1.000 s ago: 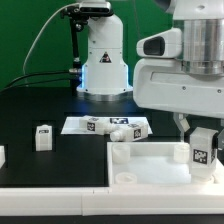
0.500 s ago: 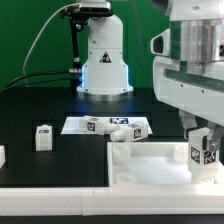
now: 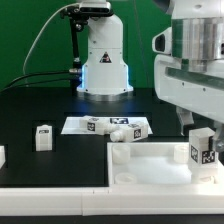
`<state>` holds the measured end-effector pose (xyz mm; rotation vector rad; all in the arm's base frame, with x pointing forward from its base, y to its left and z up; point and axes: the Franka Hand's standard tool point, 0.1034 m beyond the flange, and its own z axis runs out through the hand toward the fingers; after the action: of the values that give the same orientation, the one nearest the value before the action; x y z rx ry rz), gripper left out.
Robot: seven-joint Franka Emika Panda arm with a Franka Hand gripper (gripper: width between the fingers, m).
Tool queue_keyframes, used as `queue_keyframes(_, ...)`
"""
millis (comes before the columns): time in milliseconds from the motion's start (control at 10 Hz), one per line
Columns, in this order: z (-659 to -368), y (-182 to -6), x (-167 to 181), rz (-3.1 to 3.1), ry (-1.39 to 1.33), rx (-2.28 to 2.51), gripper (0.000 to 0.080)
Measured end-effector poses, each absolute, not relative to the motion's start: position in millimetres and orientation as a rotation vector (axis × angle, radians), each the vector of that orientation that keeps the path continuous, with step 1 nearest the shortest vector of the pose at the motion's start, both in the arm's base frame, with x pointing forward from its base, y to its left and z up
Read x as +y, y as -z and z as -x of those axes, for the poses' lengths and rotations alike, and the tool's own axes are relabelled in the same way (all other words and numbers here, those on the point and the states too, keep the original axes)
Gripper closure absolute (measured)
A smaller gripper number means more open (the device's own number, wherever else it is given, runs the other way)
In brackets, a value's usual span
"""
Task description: Assemble square table
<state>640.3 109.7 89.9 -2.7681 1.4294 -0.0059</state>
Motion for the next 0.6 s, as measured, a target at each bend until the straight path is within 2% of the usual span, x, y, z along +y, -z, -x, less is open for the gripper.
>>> queue_keyframes(300,-635.5,-88.9,112.7,2.942,-0.009,1.088,0.0152)
queue_keyframes(600,-636.1,-93.6,109.3,3.032,-0.05,0.798,0.015)
